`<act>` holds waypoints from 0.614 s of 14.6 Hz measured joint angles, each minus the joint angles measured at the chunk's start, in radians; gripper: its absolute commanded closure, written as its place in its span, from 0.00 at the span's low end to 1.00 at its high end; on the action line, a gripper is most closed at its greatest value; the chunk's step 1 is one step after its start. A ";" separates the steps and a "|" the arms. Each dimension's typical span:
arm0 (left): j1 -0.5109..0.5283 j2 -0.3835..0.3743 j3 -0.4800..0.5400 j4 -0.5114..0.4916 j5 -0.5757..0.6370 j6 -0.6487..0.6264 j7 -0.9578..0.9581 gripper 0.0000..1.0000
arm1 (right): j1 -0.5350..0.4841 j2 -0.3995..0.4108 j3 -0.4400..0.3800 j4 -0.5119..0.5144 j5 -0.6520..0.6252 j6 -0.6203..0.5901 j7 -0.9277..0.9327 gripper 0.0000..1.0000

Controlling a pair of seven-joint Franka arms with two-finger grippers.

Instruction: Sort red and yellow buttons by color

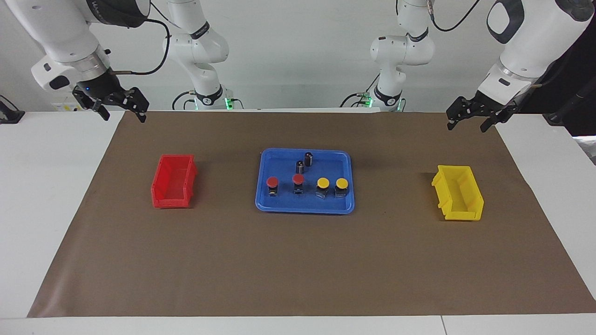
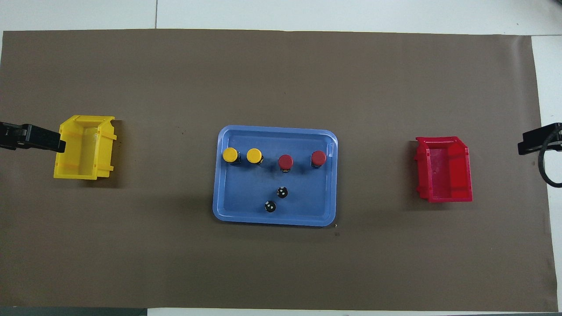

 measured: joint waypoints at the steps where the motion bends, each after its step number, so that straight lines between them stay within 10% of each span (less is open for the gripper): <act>1: 0.000 0.000 0.000 0.000 0.000 0.000 0.000 0.00 | 0.000 0.000 0.000 0.000 0.000 0.000 -0.004 0.00; 9: 0.000 0.000 0.000 0.000 0.000 -0.001 0.000 0.00 | 0.000 0.000 0.001 -0.001 0.000 0.000 -0.028 0.00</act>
